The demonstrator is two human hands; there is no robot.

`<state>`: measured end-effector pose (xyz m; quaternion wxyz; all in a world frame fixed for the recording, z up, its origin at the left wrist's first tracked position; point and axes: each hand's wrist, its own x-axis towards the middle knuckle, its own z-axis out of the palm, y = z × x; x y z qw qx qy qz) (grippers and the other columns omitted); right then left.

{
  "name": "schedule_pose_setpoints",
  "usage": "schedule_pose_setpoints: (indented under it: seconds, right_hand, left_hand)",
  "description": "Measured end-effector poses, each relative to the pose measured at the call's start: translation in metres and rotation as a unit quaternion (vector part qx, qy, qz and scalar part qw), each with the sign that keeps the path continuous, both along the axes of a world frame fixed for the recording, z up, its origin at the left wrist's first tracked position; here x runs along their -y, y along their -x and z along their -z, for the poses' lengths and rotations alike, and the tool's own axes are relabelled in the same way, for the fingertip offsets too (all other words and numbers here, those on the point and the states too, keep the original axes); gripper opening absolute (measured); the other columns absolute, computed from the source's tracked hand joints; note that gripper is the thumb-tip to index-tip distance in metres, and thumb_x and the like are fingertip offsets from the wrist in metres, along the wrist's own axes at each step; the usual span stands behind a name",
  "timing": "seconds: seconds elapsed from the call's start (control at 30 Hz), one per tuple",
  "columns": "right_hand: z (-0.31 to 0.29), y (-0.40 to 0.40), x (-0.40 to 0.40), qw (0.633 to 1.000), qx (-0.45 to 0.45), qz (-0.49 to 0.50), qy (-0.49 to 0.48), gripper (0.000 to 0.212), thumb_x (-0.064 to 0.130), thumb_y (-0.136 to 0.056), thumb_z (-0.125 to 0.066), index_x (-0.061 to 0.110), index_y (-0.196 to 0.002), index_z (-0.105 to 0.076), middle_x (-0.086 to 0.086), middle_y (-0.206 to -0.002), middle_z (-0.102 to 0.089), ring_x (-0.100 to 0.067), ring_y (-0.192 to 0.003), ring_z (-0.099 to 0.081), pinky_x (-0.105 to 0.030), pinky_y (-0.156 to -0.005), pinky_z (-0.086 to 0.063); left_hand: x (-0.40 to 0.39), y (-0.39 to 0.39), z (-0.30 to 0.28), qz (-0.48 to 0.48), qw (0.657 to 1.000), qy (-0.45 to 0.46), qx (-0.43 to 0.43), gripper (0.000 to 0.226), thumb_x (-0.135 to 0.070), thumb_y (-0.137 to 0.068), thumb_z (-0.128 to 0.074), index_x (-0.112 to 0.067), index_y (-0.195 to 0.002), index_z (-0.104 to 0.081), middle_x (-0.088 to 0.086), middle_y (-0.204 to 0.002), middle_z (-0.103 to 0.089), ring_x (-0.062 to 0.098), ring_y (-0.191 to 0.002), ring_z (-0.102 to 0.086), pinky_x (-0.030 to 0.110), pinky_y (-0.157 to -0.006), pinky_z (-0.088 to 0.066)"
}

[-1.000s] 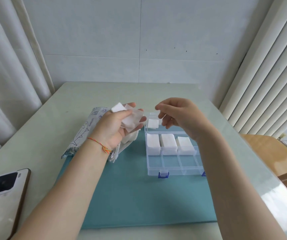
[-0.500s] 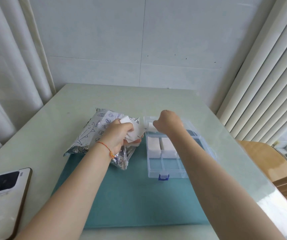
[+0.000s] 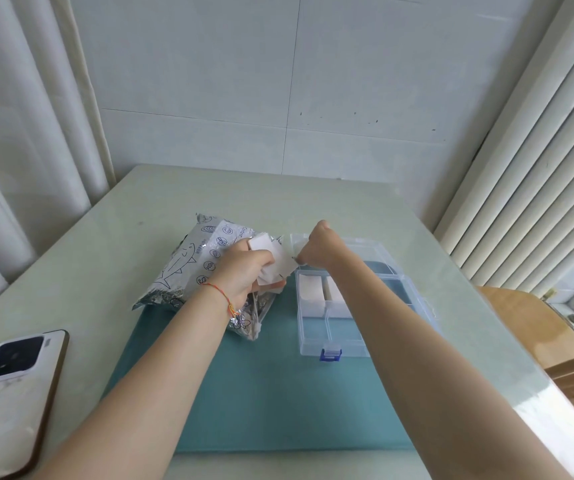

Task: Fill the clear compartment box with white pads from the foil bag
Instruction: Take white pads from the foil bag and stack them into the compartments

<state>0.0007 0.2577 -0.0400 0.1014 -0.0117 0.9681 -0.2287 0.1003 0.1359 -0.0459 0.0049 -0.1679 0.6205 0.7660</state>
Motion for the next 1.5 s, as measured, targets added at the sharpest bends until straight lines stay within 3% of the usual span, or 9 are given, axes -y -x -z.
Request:
schedule_pose_setpoints:
  seconds: [0.1,0.2,0.3,0.7,0.8,0.9,1.0,1.13,1.5]
  right_hand:
    - [-0.002,-0.001,-0.002,0.999,0.004,-0.027,-0.016,0.05,0.011,-0.083,-0.068,-0.001,-0.122,-0.039,-0.006,-0.097,-0.048,-0.025,-0.088,-0.049,-0.029,-0.071,-0.04]
    - [-0.01,-0.006,-0.005,0.995,0.006,-0.06,-0.081,0.02,0.014,-0.085,-0.064,0.005,-0.08,-0.047,-0.003,-0.076,-0.043,-0.02,-0.069,-0.044,-0.022,-0.054,-0.036]
    - [-0.014,-0.008,-0.006,0.99,0.027,-0.079,-0.112,0.031,0.012,-0.086,-0.061,0.01,-0.065,-0.038,-0.002,-0.064,-0.037,-0.015,-0.054,-0.035,-0.021,-0.048,-0.031]
    - [-0.019,-0.012,-0.018,0.992,0.029,-0.112,-0.046,0.007,0.008,-0.086,-0.048,0.011,-0.082,-0.053,-0.006,-0.074,-0.05,-0.019,-0.062,-0.048,-0.023,-0.057,-0.043]
    - [-0.025,-0.016,-0.033,0.986,0.05,-0.056,0.148,0.018,0.006,-0.087,-0.051,0.009,-0.103,-0.059,-0.006,-0.079,-0.056,-0.016,-0.067,-0.054,-0.022,-0.057,-0.046]
    - [-0.034,-0.034,-0.051,0.9,0.112,-0.043,0.42,0.011,0.001,-0.09,-0.057,0.004,-0.101,-0.056,-0.008,-0.081,-0.055,-0.018,-0.067,-0.054,-0.026,-0.058,-0.045]
    - [-0.042,-0.053,-0.058,0.833,0.144,-0.044,0.532,0.013,0.001,-0.094,-0.049,0.007,-0.084,-0.055,-0.004,-0.068,-0.057,-0.02,-0.062,-0.049,-0.026,-0.052,-0.039]
    - [-0.046,-0.067,-0.062,0.825,0.129,-0.046,0.549,0.019,0.004,-0.093,-0.047,0.007,-0.077,-0.057,-0.004,-0.065,-0.058,-0.022,-0.062,-0.05,-0.029,-0.055,-0.038]
    - [-0.044,-0.07,-0.058,0.9,-0.013,-0.096,0.425,0.012,0.012,-0.092,-0.063,0.006,-0.101,-0.068,-0.008,-0.087,-0.074,-0.016,-0.073,-0.069,-0.032,-0.07,-0.055]
  left_hand:
    - [0.001,0.002,0.002,-0.002,1.0,-0.002,0.0,0.034,0.007,-0.089,-0.047,-0.002,-0.121,-0.055,0.021,-0.099,-0.063,0.034,-0.074,-0.065,0.033,-0.047,-0.056]
    - [0.003,0.003,0.003,-0.001,1.0,-0.007,-0.002,0.034,0.007,-0.089,-0.047,-0.004,-0.12,-0.056,0.021,-0.1,-0.063,0.035,-0.077,-0.065,0.037,-0.051,-0.059]
    - [0.004,0.003,0.004,0.001,1.0,-0.008,-0.003,0.034,0.007,-0.089,-0.047,-0.005,-0.12,-0.056,0.02,-0.1,-0.062,0.034,-0.078,-0.065,0.039,-0.056,-0.06]
    - [0.002,0.001,0.0,-0.004,1.0,-0.023,-0.021,0.036,0.008,-0.091,-0.048,0.001,-0.125,-0.054,0.019,-0.105,-0.062,0.03,-0.078,-0.064,0.033,-0.052,-0.059]
    - [-0.001,-0.002,-0.004,0.0,0.999,-0.028,-0.029,0.033,0.008,-0.092,-0.046,0.0,-0.123,-0.054,0.019,-0.103,-0.061,0.031,-0.076,-0.062,0.029,-0.044,-0.055]
    - [-0.008,-0.004,-0.007,0.011,0.999,-0.037,-0.029,0.032,0.007,-0.093,-0.047,-0.007,-0.121,-0.053,0.015,-0.104,-0.06,0.027,-0.08,-0.062,0.031,-0.049,-0.058]
    - [-0.015,-0.006,-0.01,0.02,0.999,-0.032,-0.032,0.032,0.006,-0.092,-0.05,-0.006,-0.122,-0.052,0.015,-0.11,-0.06,0.026,-0.086,-0.063,0.03,-0.05,-0.057]
    - [-0.019,-0.008,-0.015,0.023,0.999,-0.021,-0.041,0.023,0.005,-0.091,-0.054,-0.004,-0.112,-0.054,0.015,-0.105,-0.062,0.024,-0.079,-0.065,0.029,-0.05,-0.057]
    - [-0.016,-0.015,-0.025,0.029,0.991,-0.018,-0.133,0.011,-0.007,-0.093,-0.059,-0.004,-0.097,-0.068,0.012,-0.085,-0.07,0.019,-0.072,-0.07,0.029,-0.063,-0.058]
